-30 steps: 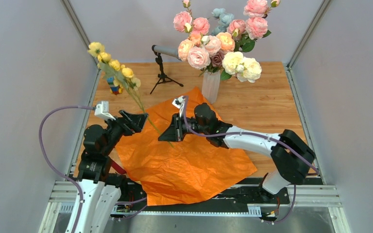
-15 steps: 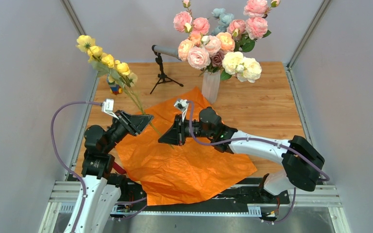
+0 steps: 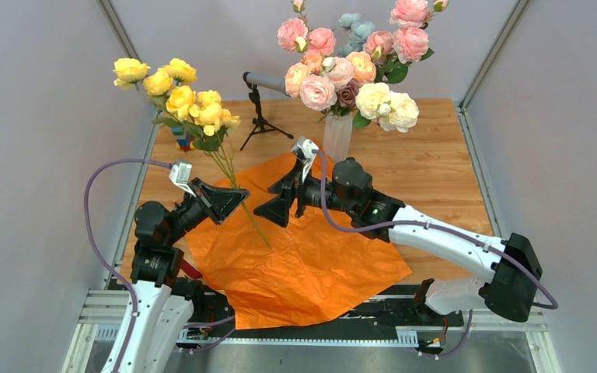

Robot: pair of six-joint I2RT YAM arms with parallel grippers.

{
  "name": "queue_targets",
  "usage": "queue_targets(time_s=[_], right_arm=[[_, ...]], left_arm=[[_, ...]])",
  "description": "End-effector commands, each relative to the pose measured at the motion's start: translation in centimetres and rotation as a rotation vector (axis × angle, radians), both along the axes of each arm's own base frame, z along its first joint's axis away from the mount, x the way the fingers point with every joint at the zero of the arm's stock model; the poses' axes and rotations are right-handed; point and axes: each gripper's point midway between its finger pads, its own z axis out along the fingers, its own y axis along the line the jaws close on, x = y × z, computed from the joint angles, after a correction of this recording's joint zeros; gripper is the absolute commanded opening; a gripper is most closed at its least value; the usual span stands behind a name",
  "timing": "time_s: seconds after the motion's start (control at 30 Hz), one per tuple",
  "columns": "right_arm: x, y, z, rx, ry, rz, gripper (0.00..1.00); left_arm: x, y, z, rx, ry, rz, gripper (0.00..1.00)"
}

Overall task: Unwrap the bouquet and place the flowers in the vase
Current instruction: Pick up the fake flower from the wrapping paper.

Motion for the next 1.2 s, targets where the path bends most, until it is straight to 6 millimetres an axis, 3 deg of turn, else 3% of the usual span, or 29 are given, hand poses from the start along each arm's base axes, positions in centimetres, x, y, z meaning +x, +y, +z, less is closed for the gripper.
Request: queue_targets(time_s=[0.0,0.2,0.33,0.5,0.67,0.83,0.9,0.93,0.97,1.03,1.07,1.1,1.17], right_arm=[[1.9,0.2,5.6,0.021,-0.12,-0.055,0.85],[2.3,2.3,9.9,0.079,-0.135,0.027,0.88],[2.3,3.9,10.9,0.091,-0.123,0.089,0.87],[2.0,4.4,11.5,0.104,-0.126,0.119,0.81],[2.1,4.6,11.5,0.106,-0.117,0.126,0.49],[2.1,4.6,11.5,0.101,-0.142,0.13,0.25],[2.1,4.4,11.7,0.101,-0.166,0.126,0.05],[2.1,4.3,12.0,0.1,-0.185,0.123,0.0],[2.2,4.0,12.2,0.093,-0.202,0.115,0.0],[2.6,3.3,12.6,0.077,-0.276,0.08,0.0],[2.9,2.8,12.7,0.059,-0.315,0.056,0.0],[3.3,2.1,12.7,0.038,-0.354,0.02,0.0],[4.6,0.5,13.0,-0.005,-0.455,-0.072,0.0]], left_arm=[[-2.3,-1.7,2.6,0.05,-0.189,-0.147,0.0],[-4.6,-3.6,2.9,0.062,-0.243,-0.285,0.0],[-5.3,-4.1,2.9,0.069,-0.254,-0.329,0.0],[-5.6,-4.3,2.3,0.085,-0.24,-0.356,0.0],[-5.2,-4.5,1.4,0.093,-0.209,-0.366,0.0],[-5.1,-4.6,0.6,0.124,-0.19,-0.389,0.0],[-4.9,-4.7,0.2,0.135,-0.171,-0.395,0.0],[-4.8,-4.7,0.0,0.138,-0.164,-0.396,0.02],[-4.6,-4.7,0.0,0.14,-0.158,-0.39,0.11],[-3.7,-4.5,-0.1,0.154,-0.147,-0.351,0.57],[-3.2,-4.4,-0.2,0.173,-0.146,-0.326,0.74],[-2.8,-4.1,-0.7,0.196,-0.117,-0.301,0.84],[-1.9,-3.6,-0.8,0.239,-0.107,-0.254,0.93]])
